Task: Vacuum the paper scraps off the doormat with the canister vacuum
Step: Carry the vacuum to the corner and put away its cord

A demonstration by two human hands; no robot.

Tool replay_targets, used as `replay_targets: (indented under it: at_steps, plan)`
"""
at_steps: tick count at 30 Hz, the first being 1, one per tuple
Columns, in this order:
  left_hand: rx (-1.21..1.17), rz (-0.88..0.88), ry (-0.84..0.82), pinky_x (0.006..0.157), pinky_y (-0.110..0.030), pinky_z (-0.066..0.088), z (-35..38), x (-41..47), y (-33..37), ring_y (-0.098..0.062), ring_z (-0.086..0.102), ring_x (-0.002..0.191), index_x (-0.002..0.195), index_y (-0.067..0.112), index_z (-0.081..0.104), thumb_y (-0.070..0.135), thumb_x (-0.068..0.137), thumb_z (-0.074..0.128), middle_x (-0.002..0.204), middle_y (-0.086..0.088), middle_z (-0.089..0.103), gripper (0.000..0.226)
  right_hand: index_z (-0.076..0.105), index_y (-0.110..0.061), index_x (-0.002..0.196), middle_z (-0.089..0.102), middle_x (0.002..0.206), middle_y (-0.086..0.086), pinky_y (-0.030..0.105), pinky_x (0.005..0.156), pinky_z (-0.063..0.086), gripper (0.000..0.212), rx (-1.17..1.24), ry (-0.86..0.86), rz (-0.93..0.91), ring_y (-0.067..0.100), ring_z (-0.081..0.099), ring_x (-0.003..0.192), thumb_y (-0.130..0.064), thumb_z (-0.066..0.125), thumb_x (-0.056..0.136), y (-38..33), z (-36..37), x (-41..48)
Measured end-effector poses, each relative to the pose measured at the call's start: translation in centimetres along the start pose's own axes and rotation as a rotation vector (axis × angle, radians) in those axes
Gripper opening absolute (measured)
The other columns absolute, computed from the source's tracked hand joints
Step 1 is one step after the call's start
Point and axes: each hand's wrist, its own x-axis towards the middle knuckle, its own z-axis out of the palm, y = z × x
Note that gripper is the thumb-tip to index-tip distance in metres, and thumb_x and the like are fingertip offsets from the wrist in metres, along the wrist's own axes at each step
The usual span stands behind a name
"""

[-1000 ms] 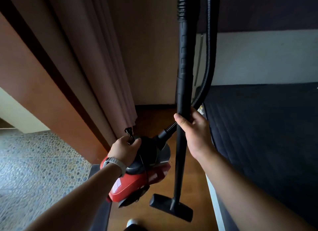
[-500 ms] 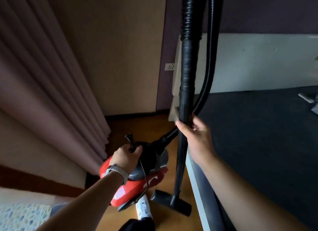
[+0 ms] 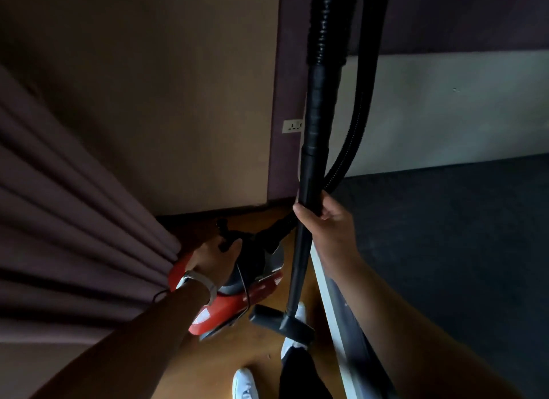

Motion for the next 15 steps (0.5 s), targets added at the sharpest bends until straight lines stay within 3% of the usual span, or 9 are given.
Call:
replay_targets:
  at_steps: [4, 8, 11, 15]
  plan:
    - [-0.042, -0.036, 0.000, 0.079, -0.036, 0.053, 2.0, 5.7, 1.1, -0.025, 0.066, 0.084, 0.070, 0.028, 0.057, 0.062, 0.078, 0.056, 0.084, -0.003, 0.070, 0.035, 0.076, -0.028, 0.105, 0.076, 0.101, 0.002, 0.033, 0.088, 0.052, 0.022, -0.016, 0.001, 0.036, 0.018, 0.070, 0.099, -0.024, 0.077, 0.083, 3.0, -0.7, 6.1]
    - [0.045, -0.074, -0.006, 0.084, -0.029, 0.046, 4.0, 10.8, 2.8, -0.029, 0.064, 0.098, 0.097, 0.020, 0.068, 0.050, 0.088, 0.058, 0.103, -0.008, 0.070, 0.033, 0.075, -0.020, 0.106, 0.074, 0.098, 0.014, 0.039, 0.084, 0.053, 0.029, -0.020, -0.033, 0.061, 0.033, 0.069, 0.097, -0.034, 0.076, 0.081, 6.2, -1.4, 12.1]
    - [0.087, -0.107, -0.017, 0.087, -0.033, 0.048, 5.8, 14.9, 2.3, -0.030, 0.063, 0.100, 0.099, 0.015, 0.069, 0.051, 0.090, 0.054, 0.105, -0.011, 0.070, 0.040, 0.073, -0.011, 0.105, 0.068, 0.098, 0.028, 0.041, 0.080, 0.050, 0.035, -0.007, -0.050, 0.079, 0.042, 0.066, 0.094, -0.035, 0.075, 0.081, 8.7, -1.7, 16.0]
    - [0.147, -0.111, -0.045, 0.098, -0.035, 0.044, 8.9, 19.7, 0.5, -0.031, 0.060, 0.110, 0.109, 0.010, 0.067, 0.047, 0.094, 0.049, 0.115, -0.015, 0.066, 0.044, 0.074, -0.021, 0.106, 0.070, 0.104, 0.024, 0.058, 0.093, 0.052, 0.026, -0.001, -0.091, 0.089, 0.043, 0.066, 0.104, -0.034, 0.074, 0.083, 12.4, -1.5, 19.2]
